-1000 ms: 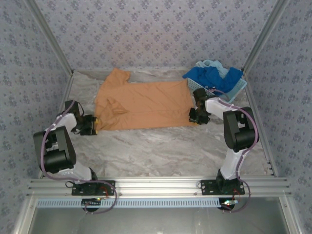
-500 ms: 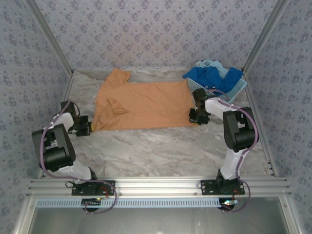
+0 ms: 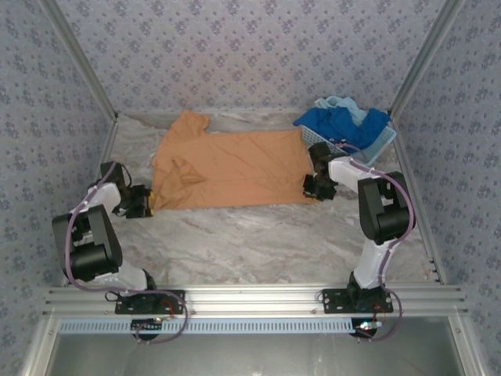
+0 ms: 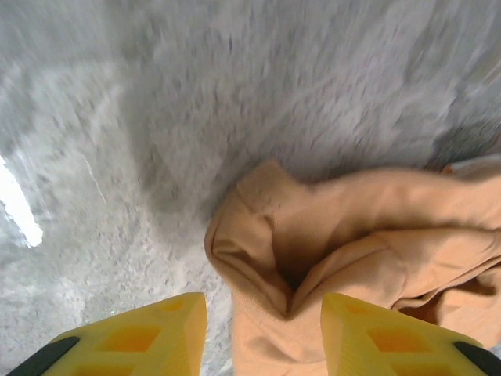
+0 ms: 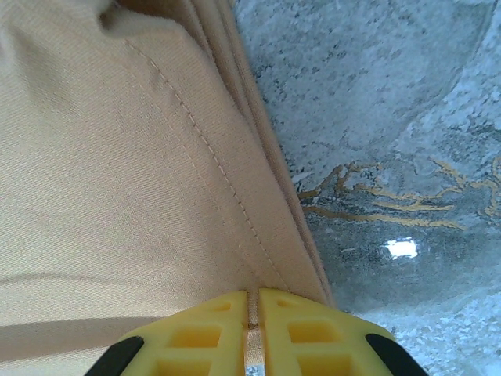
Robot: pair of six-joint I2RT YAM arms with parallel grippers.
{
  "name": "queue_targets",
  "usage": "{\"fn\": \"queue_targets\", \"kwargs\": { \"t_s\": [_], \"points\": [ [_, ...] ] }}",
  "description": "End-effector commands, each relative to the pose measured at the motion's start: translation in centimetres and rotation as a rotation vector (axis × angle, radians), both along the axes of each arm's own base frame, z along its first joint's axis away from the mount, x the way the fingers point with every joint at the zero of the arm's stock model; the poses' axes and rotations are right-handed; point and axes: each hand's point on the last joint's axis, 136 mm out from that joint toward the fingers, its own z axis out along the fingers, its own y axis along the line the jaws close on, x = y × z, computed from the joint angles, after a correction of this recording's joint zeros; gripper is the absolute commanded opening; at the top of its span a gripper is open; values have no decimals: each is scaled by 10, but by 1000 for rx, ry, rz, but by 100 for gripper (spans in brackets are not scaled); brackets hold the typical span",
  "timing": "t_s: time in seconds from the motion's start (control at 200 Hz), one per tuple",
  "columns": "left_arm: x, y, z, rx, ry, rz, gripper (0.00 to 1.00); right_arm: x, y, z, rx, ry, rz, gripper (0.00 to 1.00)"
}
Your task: Fold and stack the t-shirts
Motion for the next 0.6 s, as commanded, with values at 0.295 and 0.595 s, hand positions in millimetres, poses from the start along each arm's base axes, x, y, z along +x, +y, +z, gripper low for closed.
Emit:
{"fn": "queue_targets", "kwargs": {
  "t_s": [0.295, 0.595],
  "points": [
    [-4, -7, -20, -98, 145, 223, 36, -17, -7, -6, -52, 53, 21, 15],
    [0, 6, -16, -38, 147, 219, 4, -20, -7, -7, -54, 62, 25, 14]
  ]
}}
